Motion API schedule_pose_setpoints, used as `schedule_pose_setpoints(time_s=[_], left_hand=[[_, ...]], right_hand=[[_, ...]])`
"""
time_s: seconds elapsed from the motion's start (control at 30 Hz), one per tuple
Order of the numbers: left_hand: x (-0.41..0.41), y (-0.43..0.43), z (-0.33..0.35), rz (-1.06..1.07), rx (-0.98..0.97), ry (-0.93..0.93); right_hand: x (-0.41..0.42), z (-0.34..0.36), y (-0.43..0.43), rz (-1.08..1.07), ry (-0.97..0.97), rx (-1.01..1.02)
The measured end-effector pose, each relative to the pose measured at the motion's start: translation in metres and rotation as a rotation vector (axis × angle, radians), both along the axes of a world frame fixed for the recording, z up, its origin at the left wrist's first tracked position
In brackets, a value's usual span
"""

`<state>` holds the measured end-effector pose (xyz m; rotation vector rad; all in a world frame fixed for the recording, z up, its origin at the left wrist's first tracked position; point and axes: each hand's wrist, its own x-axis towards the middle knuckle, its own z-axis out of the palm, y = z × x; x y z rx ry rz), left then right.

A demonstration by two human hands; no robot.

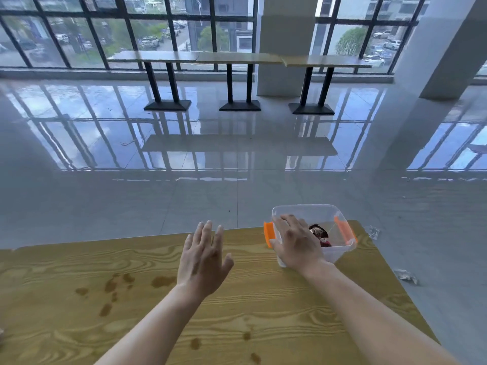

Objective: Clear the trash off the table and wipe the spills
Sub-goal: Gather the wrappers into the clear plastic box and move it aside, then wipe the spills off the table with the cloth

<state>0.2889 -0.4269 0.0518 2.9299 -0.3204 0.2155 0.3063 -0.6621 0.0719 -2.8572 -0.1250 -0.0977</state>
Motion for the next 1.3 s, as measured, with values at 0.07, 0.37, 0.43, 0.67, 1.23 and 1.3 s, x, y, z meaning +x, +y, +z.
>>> schedule_pose_setpoints(time_s=[0.07,0.37,0.43,0.67,1.23,1.3], left_hand=[[-0.014,0.023,0.003,0.037,-0.016,-0.004],[-0.08,0.14,-0.003,0.25,0.014,0.016],[-0.097,0.169,-0.006,0.309,-0.004,0.025],[-0.163,0.27,-0.034,0.524,0.014,0.101],[-0.218,0.437,-0.166,0.641,0.074,0.31],[-0.22,0.441,-0.177,0.62,0.074,0.316]], right_hand=[[-0.004,0.001,0.027,0.055,-0.007,0.008],[-0.024,-0.007,0.15,0.257,0.019,0.016],[-0.031,-0.01,0.181,0.297,0.036,0.029],[-0.056,-0.031,0.293,0.484,0.088,0.025],[-0.067,-0.117,0.542,0.755,0.319,0.111],[-0.062,-0.125,0.571,0.785,0.309,0.121]])
